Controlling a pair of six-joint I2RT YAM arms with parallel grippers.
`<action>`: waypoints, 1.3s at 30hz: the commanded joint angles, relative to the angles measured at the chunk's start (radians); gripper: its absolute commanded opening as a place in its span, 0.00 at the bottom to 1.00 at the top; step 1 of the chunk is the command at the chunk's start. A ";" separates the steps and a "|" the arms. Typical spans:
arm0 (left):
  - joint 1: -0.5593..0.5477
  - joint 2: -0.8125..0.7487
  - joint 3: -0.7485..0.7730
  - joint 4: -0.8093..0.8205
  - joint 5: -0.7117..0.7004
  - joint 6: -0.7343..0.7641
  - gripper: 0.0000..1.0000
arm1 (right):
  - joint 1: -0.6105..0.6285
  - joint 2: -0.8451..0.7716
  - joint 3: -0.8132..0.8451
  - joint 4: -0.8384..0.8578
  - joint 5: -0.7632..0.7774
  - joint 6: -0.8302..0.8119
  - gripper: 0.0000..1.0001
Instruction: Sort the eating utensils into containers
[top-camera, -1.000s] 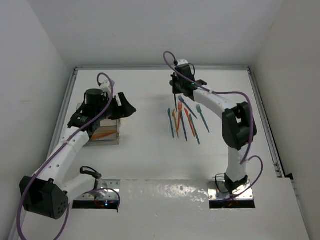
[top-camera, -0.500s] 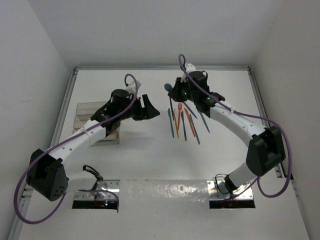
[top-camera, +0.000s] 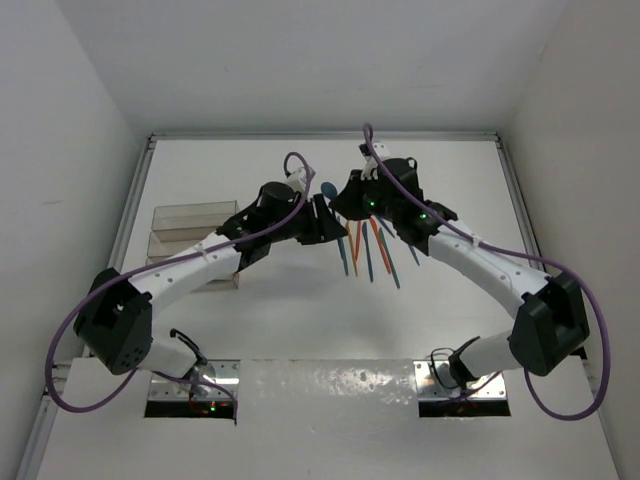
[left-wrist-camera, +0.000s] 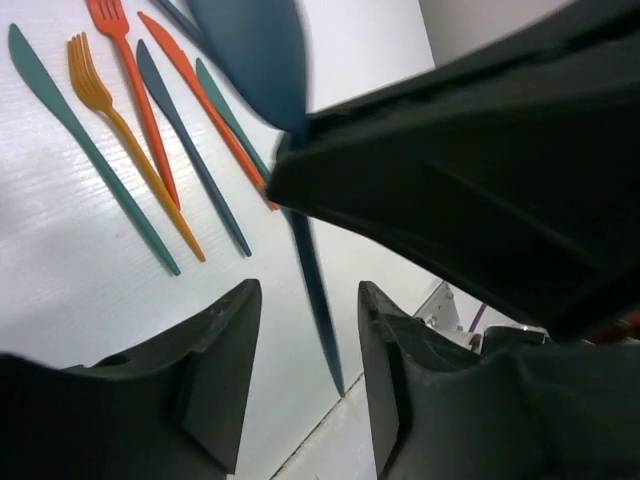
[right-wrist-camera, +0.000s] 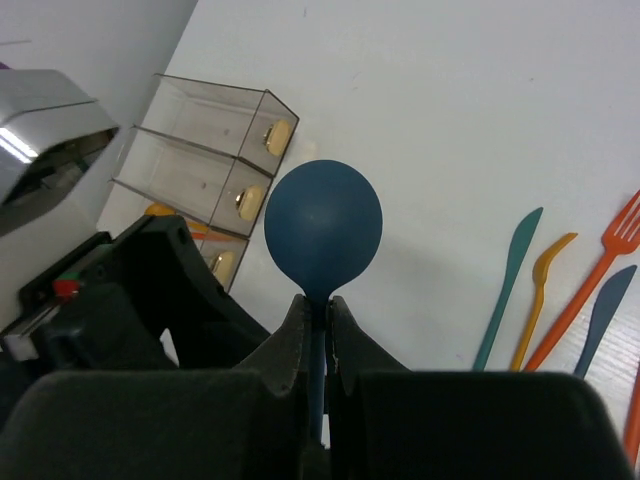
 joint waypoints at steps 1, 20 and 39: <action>-0.012 0.008 0.043 0.065 -0.017 -0.033 0.36 | 0.006 -0.048 -0.011 0.054 -0.002 0.007 0.00; 0.096 -0.230 -0.102 -0.313 -0.482 -0.426 0.00 | 0.004 -0.189 -0.023 -0.253 0.262 -0.094 0.66; 0.560 -0.606 -0.349 -0.707 -0.712 -0.820 0.00 | 0.006 -0.349 -0.159 -0.305 0.222 -0.073 0.75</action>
